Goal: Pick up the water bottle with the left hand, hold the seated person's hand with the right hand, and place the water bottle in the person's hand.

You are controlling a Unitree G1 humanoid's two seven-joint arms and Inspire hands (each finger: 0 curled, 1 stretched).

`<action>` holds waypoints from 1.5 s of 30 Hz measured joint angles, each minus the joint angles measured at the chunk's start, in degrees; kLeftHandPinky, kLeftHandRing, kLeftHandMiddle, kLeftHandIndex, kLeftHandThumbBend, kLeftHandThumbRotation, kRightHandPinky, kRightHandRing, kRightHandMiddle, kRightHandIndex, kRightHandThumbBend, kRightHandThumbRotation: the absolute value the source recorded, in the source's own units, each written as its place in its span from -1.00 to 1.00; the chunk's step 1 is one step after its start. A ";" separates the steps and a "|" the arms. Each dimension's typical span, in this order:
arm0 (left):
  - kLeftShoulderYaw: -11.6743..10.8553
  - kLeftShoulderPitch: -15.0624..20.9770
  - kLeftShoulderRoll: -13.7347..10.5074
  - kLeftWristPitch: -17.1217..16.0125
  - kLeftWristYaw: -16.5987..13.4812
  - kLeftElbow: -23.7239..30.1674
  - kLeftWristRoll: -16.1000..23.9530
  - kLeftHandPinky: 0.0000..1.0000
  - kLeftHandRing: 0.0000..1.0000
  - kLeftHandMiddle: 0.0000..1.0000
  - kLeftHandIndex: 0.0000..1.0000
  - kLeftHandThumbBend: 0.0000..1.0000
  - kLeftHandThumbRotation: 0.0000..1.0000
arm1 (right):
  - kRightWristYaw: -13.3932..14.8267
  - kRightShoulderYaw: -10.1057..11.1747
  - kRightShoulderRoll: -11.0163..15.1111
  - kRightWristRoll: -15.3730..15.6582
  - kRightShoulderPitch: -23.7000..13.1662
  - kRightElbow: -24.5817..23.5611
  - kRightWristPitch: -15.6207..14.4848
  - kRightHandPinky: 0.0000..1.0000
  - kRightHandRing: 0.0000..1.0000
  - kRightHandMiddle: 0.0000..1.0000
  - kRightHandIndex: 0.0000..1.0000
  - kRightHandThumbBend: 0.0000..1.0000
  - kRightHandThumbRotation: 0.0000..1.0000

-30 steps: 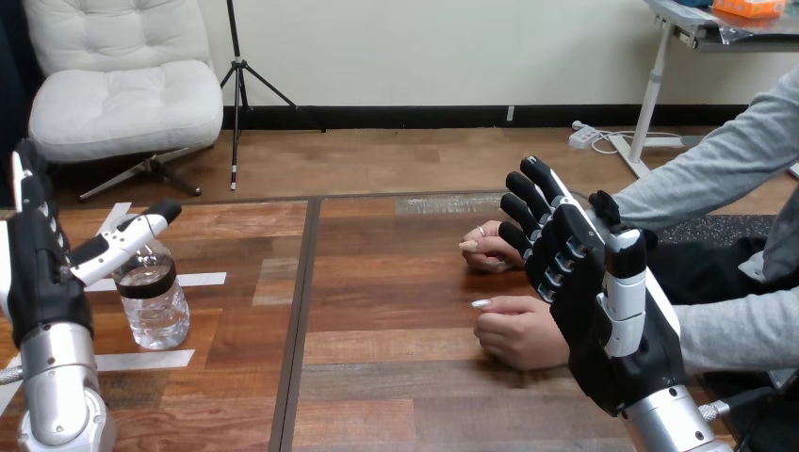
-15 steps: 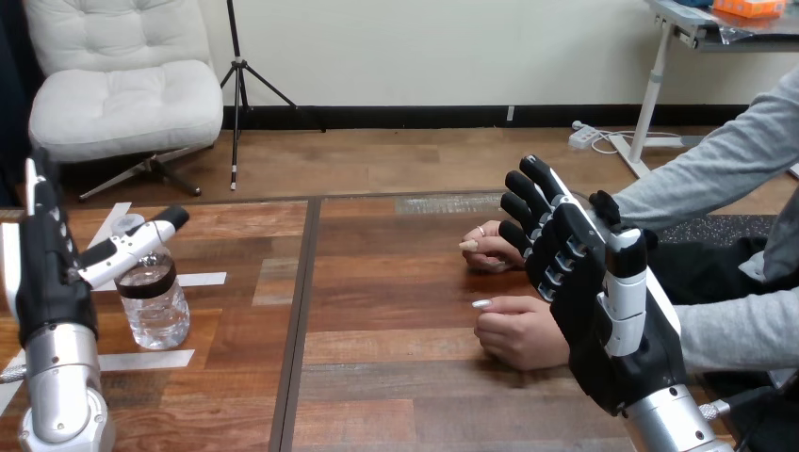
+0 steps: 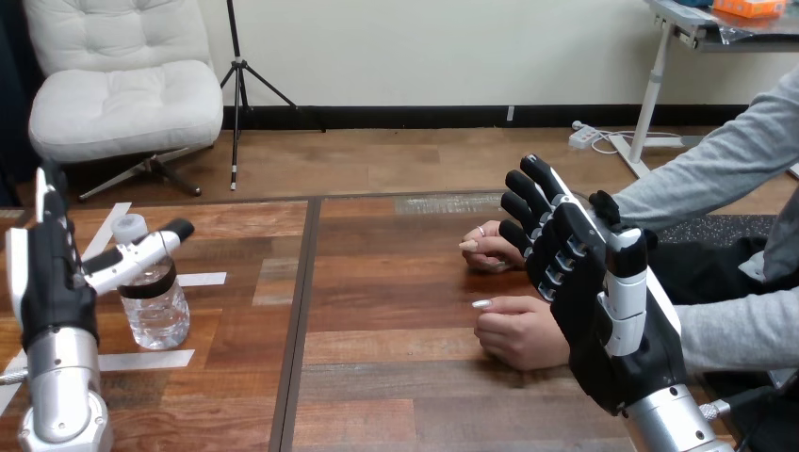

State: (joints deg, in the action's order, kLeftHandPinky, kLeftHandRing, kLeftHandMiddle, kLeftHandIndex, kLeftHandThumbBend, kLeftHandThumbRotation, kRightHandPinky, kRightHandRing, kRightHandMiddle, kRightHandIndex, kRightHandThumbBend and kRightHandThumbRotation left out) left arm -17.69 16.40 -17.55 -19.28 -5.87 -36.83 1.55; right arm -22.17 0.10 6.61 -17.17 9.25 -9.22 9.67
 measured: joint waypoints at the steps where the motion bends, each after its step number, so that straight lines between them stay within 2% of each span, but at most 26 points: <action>1: 0.18 0.00 -0.07 0.37 -0.26 -0.09 0.49 0.93 0.99 1.00 1.00 1.00 -0.72 | 0.01 0.00 0.00 0.00 0.00 -0.02 0.00 1.00 1.00 0.97 0.97 1.00 1.00; 12: 2.89 0.35 -0.51 3.14 -3.11 -3.29 4.54 0.71 0.86 0.96 1.00 1.00 -0.57 | 0.01 0.01 0.00 -0.03 0.00 -0.40 0.00 1.00 1.00 0.97 0.98 1.00 1.00; 21: 3.90 1.22 -0.27 3.21 -3.95 -8.23 4.81 0.66 0.84 0.95 1.00 1.00 -0.57 | 0.00 0.02 0.00 -0.11 0.00 -0.40 0.00 1.00 1.00 0.98 0.98 1.00 1.00; 31: 4.68 3.00 -0.26 3.12 -5.04 -14.28 4.82 0.80 0.97 1.00 1.00 0.98 -0.56 | -0.01 0.02 0.00 -0.11 0.00 -0.40 0.00 1.00 1.00 0.98 0.98 1.00 1.00; 45: 5.47 6.04 -0.26 3.01 -5.80 -20.69 4.74 0.91 1.00 1.00 1.00 0.96 -0.57 | 0.01 0.01 0.01 -0.11 0.01 -0.45 0.00 1.00 1.00 0.97 0.97 1.00 1.00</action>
State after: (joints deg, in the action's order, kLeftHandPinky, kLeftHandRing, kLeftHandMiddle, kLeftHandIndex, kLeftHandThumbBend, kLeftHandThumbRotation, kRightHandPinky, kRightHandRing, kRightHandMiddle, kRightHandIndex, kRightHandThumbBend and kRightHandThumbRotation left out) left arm -12.22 22.44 -17.81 -16.27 -11.67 -57.53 6.28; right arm -22.17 0.11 6.62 -17.28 9.26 -9.67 9.68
